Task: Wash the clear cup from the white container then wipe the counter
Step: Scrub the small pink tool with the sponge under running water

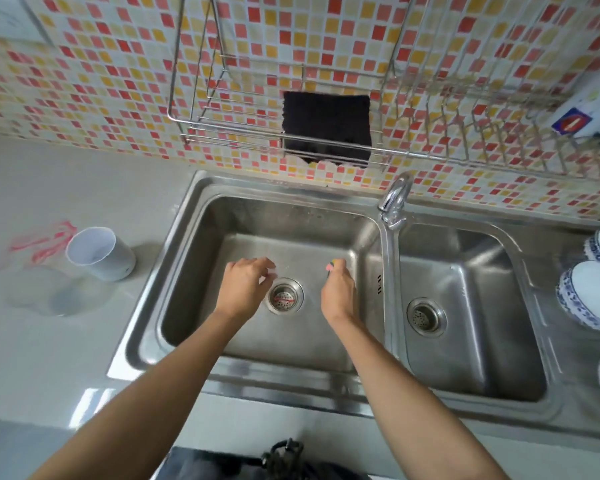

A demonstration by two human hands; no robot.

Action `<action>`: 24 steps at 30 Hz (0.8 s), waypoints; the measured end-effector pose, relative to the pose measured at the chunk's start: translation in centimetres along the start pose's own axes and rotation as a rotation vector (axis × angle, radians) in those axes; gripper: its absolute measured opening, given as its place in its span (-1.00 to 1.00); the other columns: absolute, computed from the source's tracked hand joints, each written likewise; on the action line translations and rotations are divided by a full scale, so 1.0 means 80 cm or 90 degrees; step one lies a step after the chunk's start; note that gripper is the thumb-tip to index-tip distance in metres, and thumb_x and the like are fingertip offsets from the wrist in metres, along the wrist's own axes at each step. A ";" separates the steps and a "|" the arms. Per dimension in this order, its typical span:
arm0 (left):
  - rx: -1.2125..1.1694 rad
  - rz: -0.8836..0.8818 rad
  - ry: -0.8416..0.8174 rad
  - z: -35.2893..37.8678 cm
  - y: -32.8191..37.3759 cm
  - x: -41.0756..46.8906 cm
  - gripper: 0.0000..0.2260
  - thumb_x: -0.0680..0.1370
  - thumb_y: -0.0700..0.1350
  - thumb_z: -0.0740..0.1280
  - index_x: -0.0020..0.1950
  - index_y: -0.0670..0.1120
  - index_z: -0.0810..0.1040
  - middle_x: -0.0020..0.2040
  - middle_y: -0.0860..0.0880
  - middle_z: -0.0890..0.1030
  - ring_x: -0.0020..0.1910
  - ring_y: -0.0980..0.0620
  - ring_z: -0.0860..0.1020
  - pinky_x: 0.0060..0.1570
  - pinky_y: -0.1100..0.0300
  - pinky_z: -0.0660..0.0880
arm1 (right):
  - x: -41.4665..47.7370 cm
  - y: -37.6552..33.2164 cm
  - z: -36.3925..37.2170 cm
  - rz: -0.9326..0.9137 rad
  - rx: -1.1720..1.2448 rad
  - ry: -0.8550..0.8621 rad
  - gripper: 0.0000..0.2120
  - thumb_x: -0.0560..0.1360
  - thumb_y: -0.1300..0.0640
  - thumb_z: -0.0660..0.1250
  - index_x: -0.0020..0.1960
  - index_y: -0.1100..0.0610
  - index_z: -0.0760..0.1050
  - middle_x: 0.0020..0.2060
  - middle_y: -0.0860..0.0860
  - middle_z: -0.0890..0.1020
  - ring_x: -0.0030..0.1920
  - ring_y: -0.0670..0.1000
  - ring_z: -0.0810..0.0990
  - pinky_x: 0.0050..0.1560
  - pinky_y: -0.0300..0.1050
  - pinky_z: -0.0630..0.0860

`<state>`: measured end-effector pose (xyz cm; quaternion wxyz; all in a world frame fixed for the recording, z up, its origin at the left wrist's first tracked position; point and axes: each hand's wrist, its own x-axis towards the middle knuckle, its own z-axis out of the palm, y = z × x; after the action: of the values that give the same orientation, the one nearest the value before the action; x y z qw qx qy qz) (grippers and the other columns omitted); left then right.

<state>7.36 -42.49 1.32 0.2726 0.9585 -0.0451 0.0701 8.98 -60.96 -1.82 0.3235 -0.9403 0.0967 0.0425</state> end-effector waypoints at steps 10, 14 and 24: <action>-0.038 -0.006 0.045 -0.092 -0.027 0.002 -0.89 0.47 -0.12 0.45 -0.06 -0.13 0.64 -0.23 -0.06 0.67 -0.19 -0.12 0.63 -0.14 0.05 0.55 | -0.029 -0.119 -0.058 -0.119 0.192 0.023 -0.80 0.55 0.18 0.10 0.15 0.02 0.20 0.04 0.07 0.58 -0.11 0.17 0.55 -0.15 0.00 0.41; -0.058 -0.007 0.057 -0.163 -0.033 0.028 -0.88 0.52 -0.07 0.40 -0.03 -0.10 0.63 -0.16 -0.03 0.69 -0.20 -0.03 0.63 -0.18 0.18 0.53 | -0.039 -0.244 -0.121 -0.268 0.334 0.119 -0.90 0.56 0.15 0.05 0.04 0.01 0.18 -0.22 -0.01 0.48 -0.29 -0.04 0.46 -0.27 -0.09 0.36; -0.086 -0.017 0.126 -0.282 -0.078 0.053 -0.83 0.53 -0.01 0.40 0.02 -0.08 0.61 -0.12 0.00 0.66 -0.19 0.07 0.59 -0.21 0.28 0.50 | 0.097 -0.378 -0.132 -0.186 0.110 0.150 -0.75 0.60 0.11 0.23 0.25 0.15 0.37 0.21 0.10 0.41 -0.06 -0.03 0.45 -0.14 -0.32 0.34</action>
<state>9.81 -25.51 17.77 0.3407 0.9268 -0.0098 0.1579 23.08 -45.35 23.50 0.3921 -0.9116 -0.0007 -0.1233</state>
